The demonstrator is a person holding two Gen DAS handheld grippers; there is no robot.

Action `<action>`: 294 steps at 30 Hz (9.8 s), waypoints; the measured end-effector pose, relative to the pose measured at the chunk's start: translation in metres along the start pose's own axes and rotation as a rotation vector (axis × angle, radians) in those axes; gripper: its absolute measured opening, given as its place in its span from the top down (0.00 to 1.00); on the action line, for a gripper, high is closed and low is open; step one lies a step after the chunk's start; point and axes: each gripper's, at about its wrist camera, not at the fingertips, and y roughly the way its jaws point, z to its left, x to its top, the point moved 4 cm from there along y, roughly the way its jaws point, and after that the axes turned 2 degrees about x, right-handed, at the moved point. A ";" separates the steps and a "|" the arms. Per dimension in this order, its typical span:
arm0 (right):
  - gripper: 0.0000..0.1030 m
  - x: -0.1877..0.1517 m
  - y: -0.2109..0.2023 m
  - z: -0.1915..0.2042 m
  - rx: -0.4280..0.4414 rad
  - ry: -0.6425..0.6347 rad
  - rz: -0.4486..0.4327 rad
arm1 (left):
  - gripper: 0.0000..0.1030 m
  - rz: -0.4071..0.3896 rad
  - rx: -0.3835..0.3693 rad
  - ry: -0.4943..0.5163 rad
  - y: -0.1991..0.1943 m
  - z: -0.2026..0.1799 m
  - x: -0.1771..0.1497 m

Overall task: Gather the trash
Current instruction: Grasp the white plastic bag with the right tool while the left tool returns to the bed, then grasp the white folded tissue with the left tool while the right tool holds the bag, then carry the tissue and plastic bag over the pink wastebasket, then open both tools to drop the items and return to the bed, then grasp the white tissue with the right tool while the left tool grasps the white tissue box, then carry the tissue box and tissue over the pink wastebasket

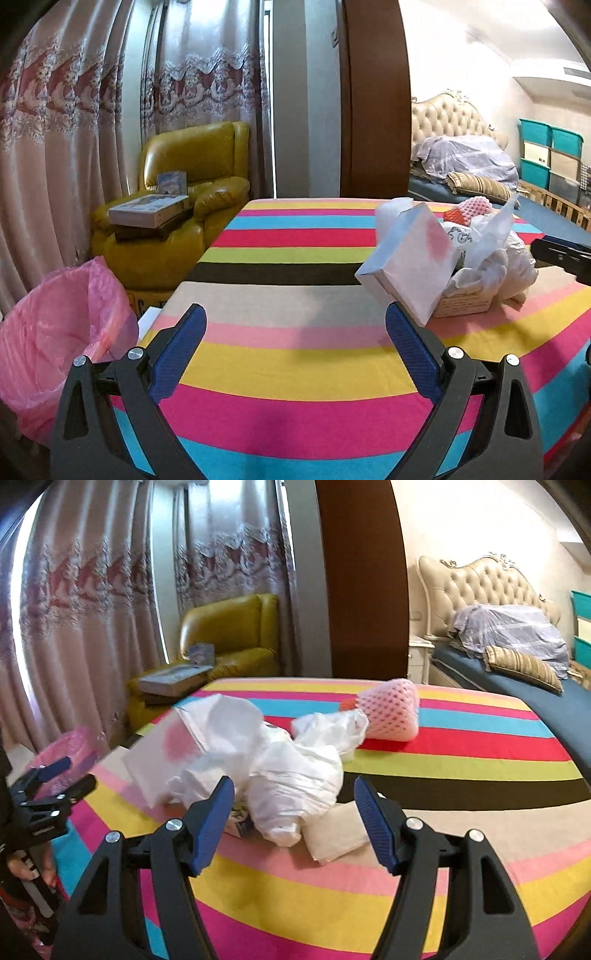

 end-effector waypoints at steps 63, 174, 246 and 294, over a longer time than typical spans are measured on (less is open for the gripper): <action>0.77 -0.054 -0.140 -0.135 -0.194 0.201 -0.178 | 0.11 0.140 -0.376 0.226 0.017 -0.233 0.028; 0.75 0.046 0.053 0.404 0.654 -0.538 0.074 | 0.66 0.047 0.279 -0.381 -0.093 0.278 -0.023; 0.72 0.009 0.005 0.046 0.042 -0.065 -0.035 | 0.19 0.129 -0.027 -0.030 0.018 0.010 -0.002; 0.71 0.000 -0.021 0.017 0.031 -0.001 -0.080 | 0.27 0.141 -0.197 0.084 -0.003 -0.052 0.002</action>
